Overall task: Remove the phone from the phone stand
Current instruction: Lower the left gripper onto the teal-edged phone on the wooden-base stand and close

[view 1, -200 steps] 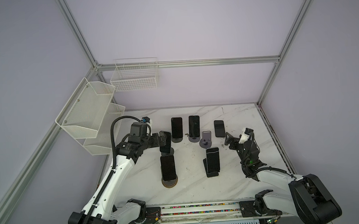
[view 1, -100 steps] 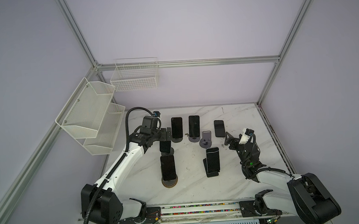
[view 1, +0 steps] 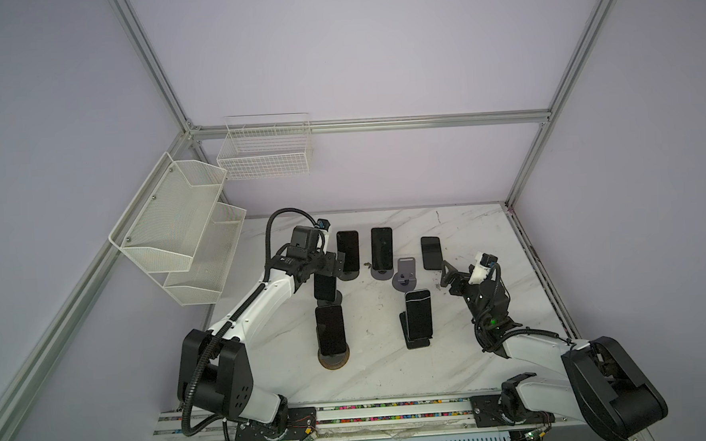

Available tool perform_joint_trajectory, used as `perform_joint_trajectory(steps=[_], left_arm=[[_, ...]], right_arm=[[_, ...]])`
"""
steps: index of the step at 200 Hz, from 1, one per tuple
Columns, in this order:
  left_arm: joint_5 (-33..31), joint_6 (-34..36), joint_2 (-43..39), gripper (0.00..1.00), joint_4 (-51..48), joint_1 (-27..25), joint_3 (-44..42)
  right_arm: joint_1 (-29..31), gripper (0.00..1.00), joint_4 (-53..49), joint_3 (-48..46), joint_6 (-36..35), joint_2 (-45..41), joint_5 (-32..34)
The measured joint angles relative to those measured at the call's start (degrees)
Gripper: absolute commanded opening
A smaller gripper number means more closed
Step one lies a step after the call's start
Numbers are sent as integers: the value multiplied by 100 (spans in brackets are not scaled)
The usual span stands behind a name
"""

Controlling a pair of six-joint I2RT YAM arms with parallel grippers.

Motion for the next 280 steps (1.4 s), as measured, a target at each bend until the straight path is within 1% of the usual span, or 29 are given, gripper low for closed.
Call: perform_joint_trajectory(steps=[27, 101, 161, 220, 256, 280], left_arm=[[-35, 4, 90, 100, -4, 0, 0], [-245, -46, -7, 100, 17, 0, -20], [-278, -240, -575, 100, 354, 0, -518], [-236, -457, -603, 100, 678, -2, -820], [-212, -520, -603, 97, 789, -4, -1075], [-157, -573, -619, 93, 885, -4, -1198]], right_arm=[[0, 97, -2, 0, 0, 0, 11], [0, 97, 13, 0, 0, 70, 17], [0, 97, 20, 7, 0, 210, 22], [0, 97, -9, 197, 11, 422, 101], [0, 97, -72, 291, 20, 555, 127], [0, 97, -83, 299, 22, 597, 131]])
